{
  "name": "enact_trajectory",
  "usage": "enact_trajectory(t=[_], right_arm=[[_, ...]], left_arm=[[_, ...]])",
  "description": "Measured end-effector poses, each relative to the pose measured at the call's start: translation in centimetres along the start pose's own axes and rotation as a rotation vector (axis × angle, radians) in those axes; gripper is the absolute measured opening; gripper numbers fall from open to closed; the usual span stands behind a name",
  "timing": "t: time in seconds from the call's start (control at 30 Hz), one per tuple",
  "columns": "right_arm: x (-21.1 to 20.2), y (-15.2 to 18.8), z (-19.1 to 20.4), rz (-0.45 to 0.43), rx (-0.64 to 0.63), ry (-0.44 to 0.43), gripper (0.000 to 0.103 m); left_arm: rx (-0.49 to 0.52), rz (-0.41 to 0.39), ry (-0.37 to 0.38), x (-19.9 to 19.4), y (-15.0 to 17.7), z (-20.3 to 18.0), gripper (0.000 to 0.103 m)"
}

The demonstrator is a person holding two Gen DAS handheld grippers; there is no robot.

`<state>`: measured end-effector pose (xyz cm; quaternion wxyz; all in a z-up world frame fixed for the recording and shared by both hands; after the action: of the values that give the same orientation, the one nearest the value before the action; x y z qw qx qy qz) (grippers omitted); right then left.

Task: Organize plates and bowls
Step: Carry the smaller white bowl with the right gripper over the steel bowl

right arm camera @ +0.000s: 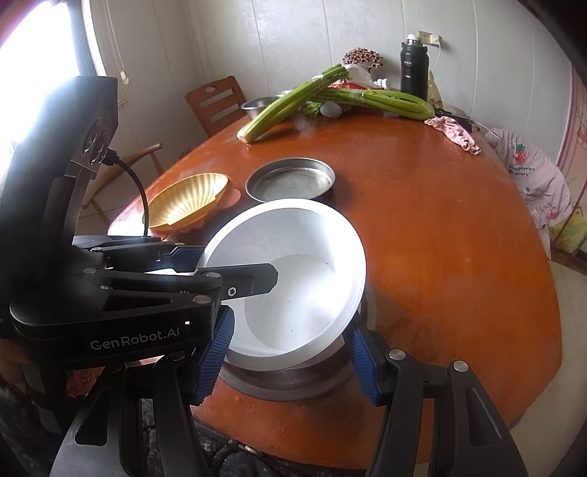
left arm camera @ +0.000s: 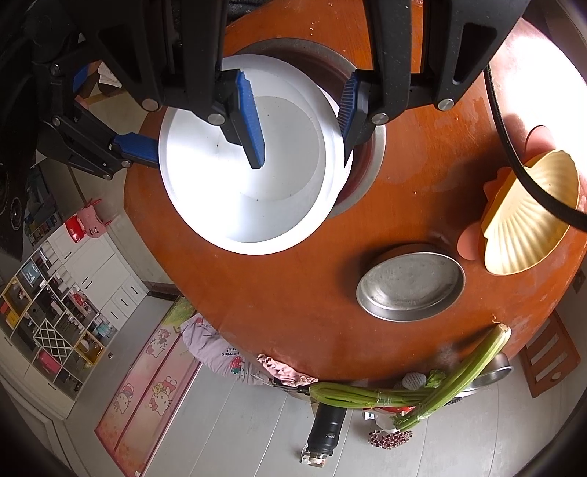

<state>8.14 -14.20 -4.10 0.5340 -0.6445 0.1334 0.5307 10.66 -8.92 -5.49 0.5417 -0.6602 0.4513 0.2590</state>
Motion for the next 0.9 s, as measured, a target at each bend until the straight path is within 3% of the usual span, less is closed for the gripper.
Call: enact_trajectory(t=[0.9], right_arm=[[1.5, 0.5, 0.2, 0.035, -0.003, 0.001, 0.063]], left_arm=[[-0.003, 0.015, -0.025, 0.7, 0.3, 0.6, 0.037]])
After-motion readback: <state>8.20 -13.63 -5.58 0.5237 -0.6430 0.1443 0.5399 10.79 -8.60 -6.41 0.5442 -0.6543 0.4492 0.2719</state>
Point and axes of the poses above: each gripper's, at about its wrist camera, not at the fingertips, and x roughly the way its jaws point, z to its left, y to its underside, the point moved 9 cm from there along x, roughly the way its jaws point, and after that the axes turned 4 degrees about z, right-handed, at the moved point
